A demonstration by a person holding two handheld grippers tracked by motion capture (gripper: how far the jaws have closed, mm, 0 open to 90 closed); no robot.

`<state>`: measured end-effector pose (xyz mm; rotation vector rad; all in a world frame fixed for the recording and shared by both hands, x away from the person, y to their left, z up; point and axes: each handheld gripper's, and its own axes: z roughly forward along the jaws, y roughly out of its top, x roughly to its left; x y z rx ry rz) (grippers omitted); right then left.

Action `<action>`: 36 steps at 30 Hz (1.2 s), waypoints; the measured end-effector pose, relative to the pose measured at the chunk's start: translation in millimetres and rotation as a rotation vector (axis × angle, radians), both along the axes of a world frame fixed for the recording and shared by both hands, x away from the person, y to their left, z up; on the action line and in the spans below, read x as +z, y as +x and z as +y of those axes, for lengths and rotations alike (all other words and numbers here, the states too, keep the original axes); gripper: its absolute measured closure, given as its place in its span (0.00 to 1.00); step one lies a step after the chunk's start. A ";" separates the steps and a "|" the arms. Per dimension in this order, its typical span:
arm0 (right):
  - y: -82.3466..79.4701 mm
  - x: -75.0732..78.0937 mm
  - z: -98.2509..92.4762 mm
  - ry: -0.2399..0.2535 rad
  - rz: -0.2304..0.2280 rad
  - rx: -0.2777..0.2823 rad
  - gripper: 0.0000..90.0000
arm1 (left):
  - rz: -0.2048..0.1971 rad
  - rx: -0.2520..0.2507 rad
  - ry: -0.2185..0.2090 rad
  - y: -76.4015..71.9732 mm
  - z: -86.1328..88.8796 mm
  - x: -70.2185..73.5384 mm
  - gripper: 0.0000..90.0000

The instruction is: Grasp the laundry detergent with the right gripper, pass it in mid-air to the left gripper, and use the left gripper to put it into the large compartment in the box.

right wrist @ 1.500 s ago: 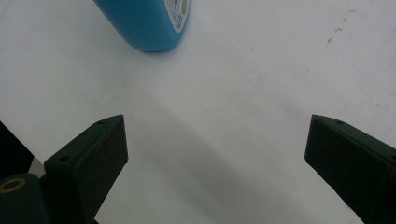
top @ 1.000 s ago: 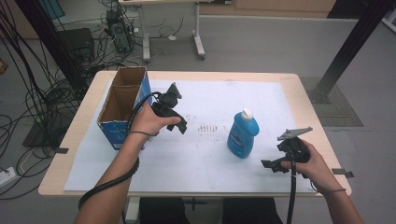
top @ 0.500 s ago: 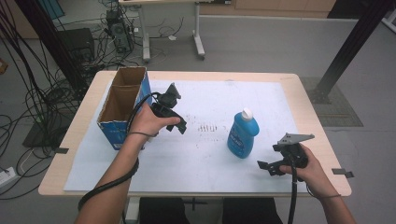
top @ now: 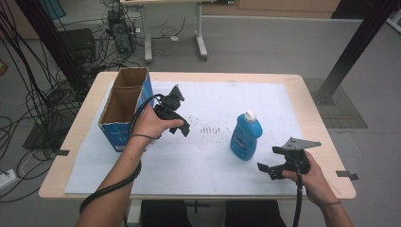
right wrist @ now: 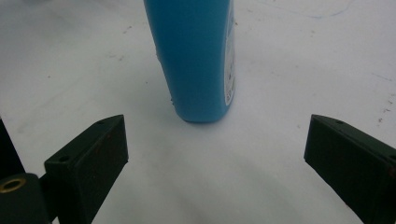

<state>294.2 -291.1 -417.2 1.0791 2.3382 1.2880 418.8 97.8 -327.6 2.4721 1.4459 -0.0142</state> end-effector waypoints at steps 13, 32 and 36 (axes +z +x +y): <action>-1.9 -8.0 1.5 0.019 -0.019 -0.012 0.07 | 0.006 0.000 0.003 -1.3 -0.8 -2.7 0.13; -4.1 -24.3 -0.4 0.062 -0.077 -0.022 0.07 | 0.004 -0.007 -0.003 -3.8 -3.6 -2.4 0.13; -4.6 -27.4 0.1 0.064 -0.104 -0.029 0.06 | 0.007 -0.007 -0.003 -4.4 -3.3 -2.9 0.13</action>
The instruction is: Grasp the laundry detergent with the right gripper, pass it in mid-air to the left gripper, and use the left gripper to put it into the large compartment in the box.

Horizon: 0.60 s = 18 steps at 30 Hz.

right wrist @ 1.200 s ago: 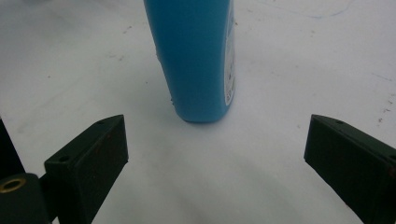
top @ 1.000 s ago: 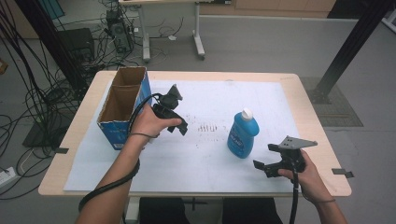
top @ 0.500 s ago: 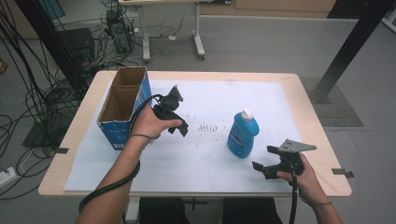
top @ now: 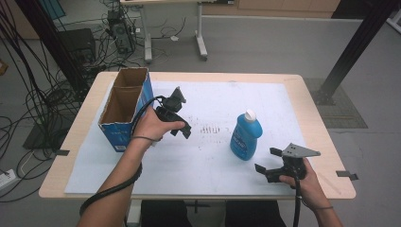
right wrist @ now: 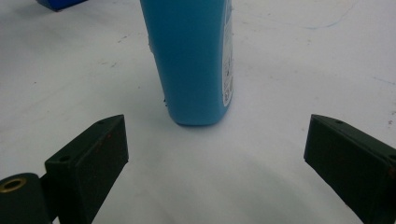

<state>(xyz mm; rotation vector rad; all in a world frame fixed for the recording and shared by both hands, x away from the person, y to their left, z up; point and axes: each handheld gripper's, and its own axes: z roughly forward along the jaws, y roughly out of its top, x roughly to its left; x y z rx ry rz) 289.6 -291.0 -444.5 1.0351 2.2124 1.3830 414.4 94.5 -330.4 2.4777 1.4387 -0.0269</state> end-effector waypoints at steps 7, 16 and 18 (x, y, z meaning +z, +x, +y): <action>0.7 -3.8 -0.1 0.021 -0.041 -0.020 0.06 | 0.002 -0.004 0.003 -1.7 -1.3 -1.6 0.13; 1.6 -8.5 1.1 0.043 -0.082 -0.011 0.06 | 0.003 -0.006 0.006 -3.2 -0.9 -1.6 0.13; 2.0 -9.9 1.2 0.044 -0.081 -0.010 0.06 | 0.005 -0.002 0.005 -3.5 -0.7 -1.9 0.13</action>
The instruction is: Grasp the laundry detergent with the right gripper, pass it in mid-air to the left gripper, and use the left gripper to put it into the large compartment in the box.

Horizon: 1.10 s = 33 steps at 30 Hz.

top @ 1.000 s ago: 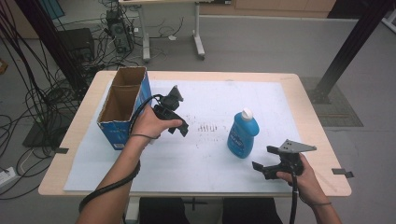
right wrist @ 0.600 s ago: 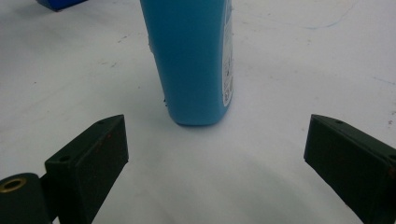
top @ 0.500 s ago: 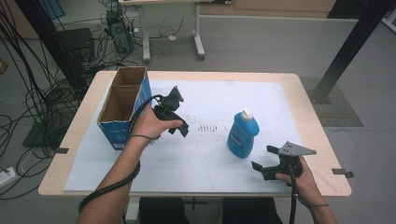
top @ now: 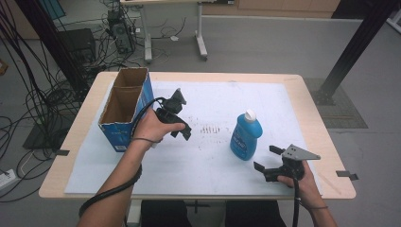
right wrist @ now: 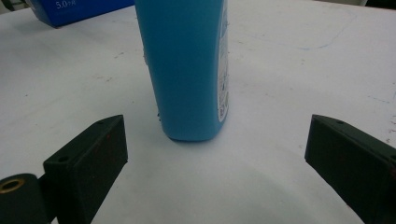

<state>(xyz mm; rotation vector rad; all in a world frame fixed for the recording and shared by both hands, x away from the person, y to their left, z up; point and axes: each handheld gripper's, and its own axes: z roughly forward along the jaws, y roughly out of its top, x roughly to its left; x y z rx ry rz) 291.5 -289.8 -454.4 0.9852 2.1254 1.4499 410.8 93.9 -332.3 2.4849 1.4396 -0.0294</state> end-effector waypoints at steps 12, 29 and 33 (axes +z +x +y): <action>-1.0 -4.5 0.0 0.030 -0.019 0.000 0.06 | 0.003 -0.002 0.004 0.6 1.1 -0.4 0.13; -1.6 -10.1 2.6 0.025 -0.040 -0.005 0.06 | 0.002 -0.009 0.000 -0.3 -1.9 1.8 0.13; -0.7 -10.1 5.7 0.017 -0.049 0.000 0.06 | 0.001 -0.009 0.001 -0.8 -1.6 2.4 0.13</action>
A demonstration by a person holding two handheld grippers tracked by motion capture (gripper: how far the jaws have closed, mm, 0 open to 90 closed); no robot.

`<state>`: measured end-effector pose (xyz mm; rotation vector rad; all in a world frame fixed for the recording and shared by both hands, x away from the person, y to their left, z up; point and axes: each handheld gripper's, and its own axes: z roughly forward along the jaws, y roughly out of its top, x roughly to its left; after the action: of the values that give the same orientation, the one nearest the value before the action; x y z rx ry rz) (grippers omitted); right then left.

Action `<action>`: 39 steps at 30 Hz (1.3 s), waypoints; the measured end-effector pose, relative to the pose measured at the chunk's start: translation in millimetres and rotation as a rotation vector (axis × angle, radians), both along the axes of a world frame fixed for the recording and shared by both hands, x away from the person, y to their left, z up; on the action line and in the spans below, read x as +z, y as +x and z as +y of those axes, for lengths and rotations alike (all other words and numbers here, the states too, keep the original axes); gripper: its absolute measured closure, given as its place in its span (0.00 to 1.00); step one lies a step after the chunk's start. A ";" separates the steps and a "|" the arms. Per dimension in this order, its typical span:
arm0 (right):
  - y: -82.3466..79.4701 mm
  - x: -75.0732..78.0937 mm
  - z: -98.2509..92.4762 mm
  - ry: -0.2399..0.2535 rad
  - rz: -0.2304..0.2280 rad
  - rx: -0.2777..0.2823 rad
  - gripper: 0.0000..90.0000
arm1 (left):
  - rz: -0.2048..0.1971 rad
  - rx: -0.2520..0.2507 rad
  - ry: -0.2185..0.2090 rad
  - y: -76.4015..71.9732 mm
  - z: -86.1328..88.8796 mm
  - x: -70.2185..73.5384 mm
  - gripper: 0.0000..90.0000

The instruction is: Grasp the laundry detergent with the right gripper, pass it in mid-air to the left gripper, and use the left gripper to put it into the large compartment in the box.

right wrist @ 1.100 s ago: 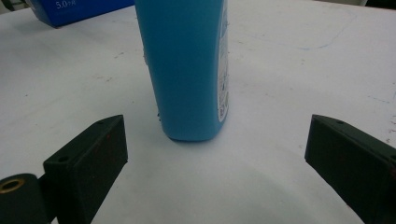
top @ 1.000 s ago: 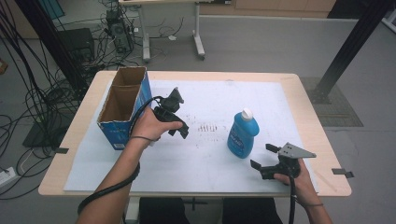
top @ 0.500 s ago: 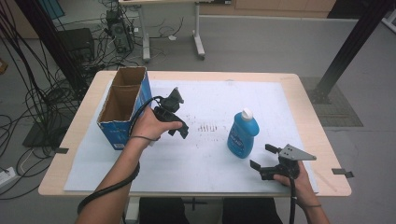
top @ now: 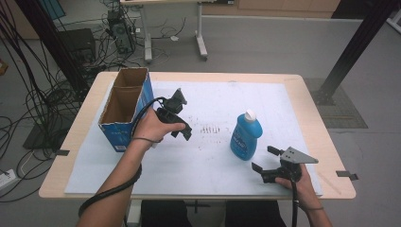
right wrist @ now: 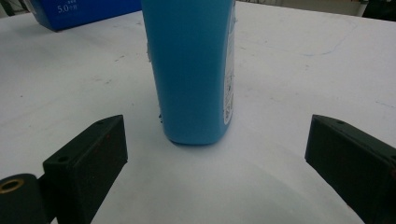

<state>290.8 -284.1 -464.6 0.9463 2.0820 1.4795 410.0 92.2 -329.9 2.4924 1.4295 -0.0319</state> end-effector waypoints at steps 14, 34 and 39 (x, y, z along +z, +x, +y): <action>3.6 0.2 10.5 -0.031 -0.022 -0.003 0.06 | 0.000 -0.002 -0.007 -1.2 2.0 2.6 0.13; 12.0 0.3 25.2 -0.033 -0.050 -0.002 0.06 | -0.002 0.001 -0.010 -2.2 4.5 3.6 0.13; 13.9 0.2 29.1 -0.027 -0.052 -0.001 0.06 | -0.002 0.000 -0.008 -2.4 6.5 3.4 0.13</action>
<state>304.7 -255.0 -464.4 0.8886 2.0593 1.4561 407.6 98.7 -326.5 2.4848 1.4261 -0.0347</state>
